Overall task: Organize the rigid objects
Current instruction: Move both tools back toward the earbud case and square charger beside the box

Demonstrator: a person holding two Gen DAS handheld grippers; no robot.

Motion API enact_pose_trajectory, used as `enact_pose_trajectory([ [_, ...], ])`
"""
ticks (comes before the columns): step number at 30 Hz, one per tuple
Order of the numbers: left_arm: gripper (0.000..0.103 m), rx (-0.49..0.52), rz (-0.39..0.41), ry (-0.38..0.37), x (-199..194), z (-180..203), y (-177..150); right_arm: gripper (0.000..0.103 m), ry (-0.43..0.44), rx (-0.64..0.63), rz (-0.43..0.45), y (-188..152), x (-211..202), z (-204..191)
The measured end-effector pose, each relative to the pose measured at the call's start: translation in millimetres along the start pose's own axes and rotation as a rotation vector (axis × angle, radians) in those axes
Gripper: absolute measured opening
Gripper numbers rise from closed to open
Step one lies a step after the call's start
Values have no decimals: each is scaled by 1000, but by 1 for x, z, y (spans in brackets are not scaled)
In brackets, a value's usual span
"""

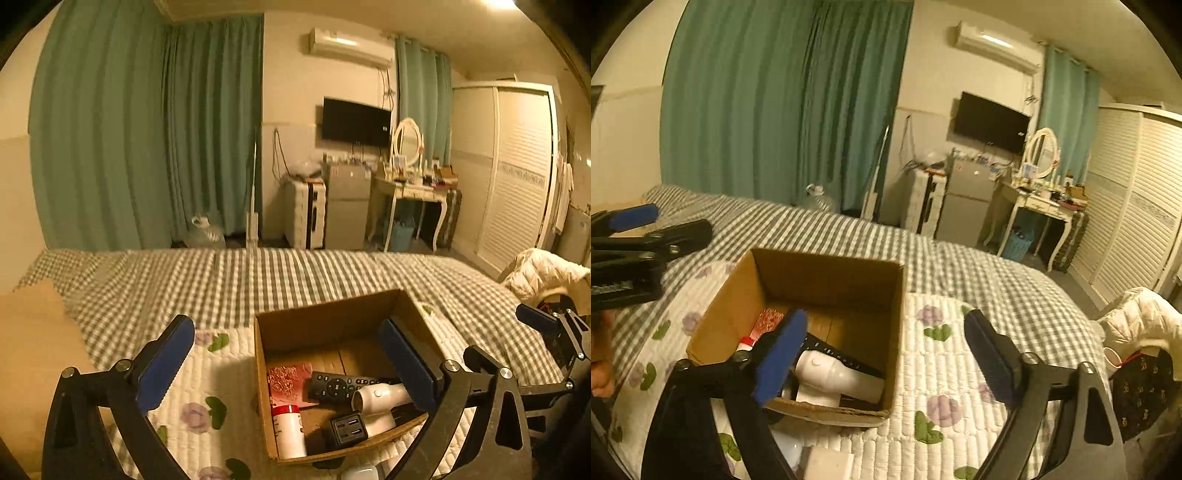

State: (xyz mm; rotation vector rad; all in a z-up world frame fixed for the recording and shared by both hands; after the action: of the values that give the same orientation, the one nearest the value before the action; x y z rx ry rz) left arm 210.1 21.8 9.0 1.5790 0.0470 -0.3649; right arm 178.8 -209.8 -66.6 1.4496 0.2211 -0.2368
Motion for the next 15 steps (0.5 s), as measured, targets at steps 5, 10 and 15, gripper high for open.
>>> enact_pose_trajectory([
  [5, 103, -22, 47, 6, -29, -4, 5, 97, -8, 17, 48, 11, -26, 4],
  [10, 103, -24, 79, 18, -52, -1, 13, 103, -17, 30, 126, 21, -65, 7],
  [15, 103, -19, 133, 28, -78, 4, 21, 103, -24, 29, 154, 23, -90, 5],
])
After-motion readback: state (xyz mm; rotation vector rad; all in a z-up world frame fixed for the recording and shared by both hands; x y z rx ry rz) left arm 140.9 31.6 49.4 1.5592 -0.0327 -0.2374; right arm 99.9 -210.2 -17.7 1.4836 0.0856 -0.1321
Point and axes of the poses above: each gripper's, at about its wrist camera, not at the fingertips, and x roughly the way its jaws point, z to its right, y to its top, the point moved 4 cm from there along x, roughly the way its jaws point, and after that the axes turned 11 degrees about z, right-handed, at the moved point
